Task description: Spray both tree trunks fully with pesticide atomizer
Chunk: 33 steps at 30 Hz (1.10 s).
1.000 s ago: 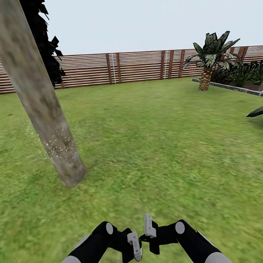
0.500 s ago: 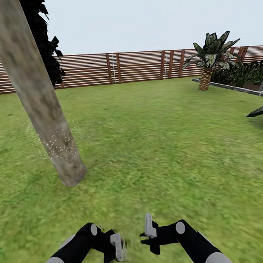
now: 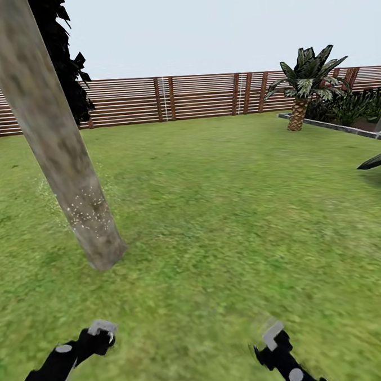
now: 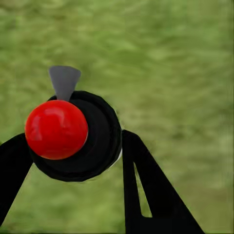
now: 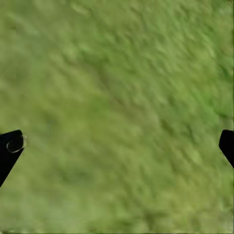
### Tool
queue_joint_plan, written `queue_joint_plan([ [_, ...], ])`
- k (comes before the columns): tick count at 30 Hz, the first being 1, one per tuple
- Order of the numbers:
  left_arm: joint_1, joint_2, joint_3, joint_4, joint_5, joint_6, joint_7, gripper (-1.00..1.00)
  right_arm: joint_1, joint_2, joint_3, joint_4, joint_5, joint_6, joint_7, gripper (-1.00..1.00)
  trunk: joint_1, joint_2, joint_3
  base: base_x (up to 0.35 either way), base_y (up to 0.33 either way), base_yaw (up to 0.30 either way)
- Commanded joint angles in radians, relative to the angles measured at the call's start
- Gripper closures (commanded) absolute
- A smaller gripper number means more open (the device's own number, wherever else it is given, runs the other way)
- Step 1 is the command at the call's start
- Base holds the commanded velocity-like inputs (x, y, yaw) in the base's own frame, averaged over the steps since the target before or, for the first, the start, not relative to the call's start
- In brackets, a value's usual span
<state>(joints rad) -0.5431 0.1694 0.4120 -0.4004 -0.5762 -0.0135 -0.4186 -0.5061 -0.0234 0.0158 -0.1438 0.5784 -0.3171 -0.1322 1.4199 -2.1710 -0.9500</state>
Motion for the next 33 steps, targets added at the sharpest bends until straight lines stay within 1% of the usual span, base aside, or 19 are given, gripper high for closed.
queue_joint_plan([
  [1,0.017,0.0,0.073,0.051,0.019,-0.08,0.068,1.0,0.0,-0.001,-0.032,0.047,-0.025,-0.045,-0.102,-1.0,0.0,0.0,0.0,0.0,0.0,0.0],
  [2,0.04,0.0,0.126,0.085,0.034,-0.149,0.128,1.0,0.001,-0.001,-0.05,0.072,-0.046,-0.09,-0.154,-1.0,0.0,0.0,0.0,0.0,0.0,0.0],
  [3,0.065,-0.002,0.163,0.107,0.043,-0.202,0.188,1.0,0.002,-0.002,-0.059,0.084,-0.066,-0.121,-0.18,-1.0,0.0,0.0,0.0,0.0,0.0,0.0],
  [4,0.103,-0.002,0.191,0.123,0.051,-0.256,0.278,1.0,0.008,-0.003,-0.065,0.094,-0.09,-0.146,-0.199,-1.0,0.0,0.0,0.0,0.0,0.0,0.0],
  [6,0.135,-0.004,0.201,0.13,0.064,-0.283,0.335,1.0,0.022,-0.003,-0.067,0.098,-0.116,-0.16,-0.204,-1.0,0.0,0.0,0.0,0.0,0.0,0.0],
  [7,0.146,-0.005,0.204,0.141,0.074,-0.289,0.349,1.0,0.03,-0.001,-0.068,0.098,-0.133,-0.168,-0.206,-1.0,0.0,0.0,0.0,0.0,0.0,0.0],
  [8,0.156,-0.004,0.205,0.207,0.083,-0.302,0.362,1.0,0.041,0.005,-0.069,0.102,-0.164,-0.175,-0.206,-1.0,0.0,0.0,0.0,0.0,0.0,0.0],
  [13,0.158,-0.003,0.206,0.236,0.089,-0.313,0.36,1.0,0.053,0.006,-0.07,0.102,-0.184,-0.177,-0.208,-1.0,0.0,0.0,0.0,0.0,0.0,0.078],
  [15,0.158,-0.003,0.205,0.237,0.092,-0.313,0.362,1.0,0.054,0.007,-0.07,0.102,-0.213,-0.177,-0.208,-1.0,0.0,0.0,0.0,-0.012,-0.009,0.255],
  [16,0.158,-0.004,0.206,0.238,0.094,-0.314,0.363,1.0,0.054,0.007,-0.07,0.102,-0.235,-0.177,-0.208,-1.0,0.0,0.0,0.0,-0.12,-0.097,0.269],
  [18,0.158,-0.004,0.206,0.239,0.104,-0.315,0.363,1.0,0.054,0.012,-0.07,0.103,-0.254,-0.177,-0.208,-1.0,0.0,0.0,0.0,-0.182,-0.149,0.274],
  [19,0.158,-0.004,0.206,0.239,0.115,-0.315,0.364,1.0,0.054,0.017,-0.07,0.103,-0.261,-0.177,-0.208,-1.0,0.0,0.0,0.0,-0.222,-0.184,0.277],
  [22,0.158,-0.003,0.206,0.238,0.133,-0.316,0.365,1.0,0.055,0.024,-0.07,0.103,-0.267,-0.177,-0.208,-1.0,0.0,0.0,0.0,-0.238,-0.204,0.279],
  [24,0.158,-0.003,0.208,0.238,0.138,-0.316,0.365,1.0,0.057,0.033,-0.07,0.104,-0.269,-0.177,-0.208,-1.0,0.0,0.0,0.0,-0.252,-0.217,0.28],
  [27,0.158,-0.004,0.208,0.239,0.139,-0.315,0.364,1.0,0.063,0.046,-0.07,0.104,-0.27,-0.177,-0.209,-1.0,0.0,0.0,0.0,-0.252,-0.197,0.28],
  [29,0.158,-0.005,0.207,0.24,0.138,-0.315,0.363,1.0,0.079,0.065,-0.07,0.103,-0.27,-0.18,-0.21,-1.0,0.0,0.0,0.0,-0.084,-0.06,0.281],
  [30,0.158,-0.005,0.206,0.241,0.138,-0.315,0.363,1.0,0.082,0.069,-0.07,0.103,-0.27,-0.181,-0.21,-1.0,0.0,0.0,0.0,-0.02,-0.014,0.281],
  [31,0.159,-0.006,0.206,0.242,0.138,-0.314,0.363,1.0,0.083,0.071,-0.07,0.102,-0.27,-0.181,-0.21,-1.0,0.0,0.0,0.0,-0.01,-0.007,0.282],
  [33,0.158,-0.02,0.205,0.242,0.135,-0.312,0.362,1.0,0.084,0.072,-0.071,0.102,-0.27,-0.183,-0.21,-1.0,0.0,0.0,0.0,-0.001,-0.001,0.284],
])
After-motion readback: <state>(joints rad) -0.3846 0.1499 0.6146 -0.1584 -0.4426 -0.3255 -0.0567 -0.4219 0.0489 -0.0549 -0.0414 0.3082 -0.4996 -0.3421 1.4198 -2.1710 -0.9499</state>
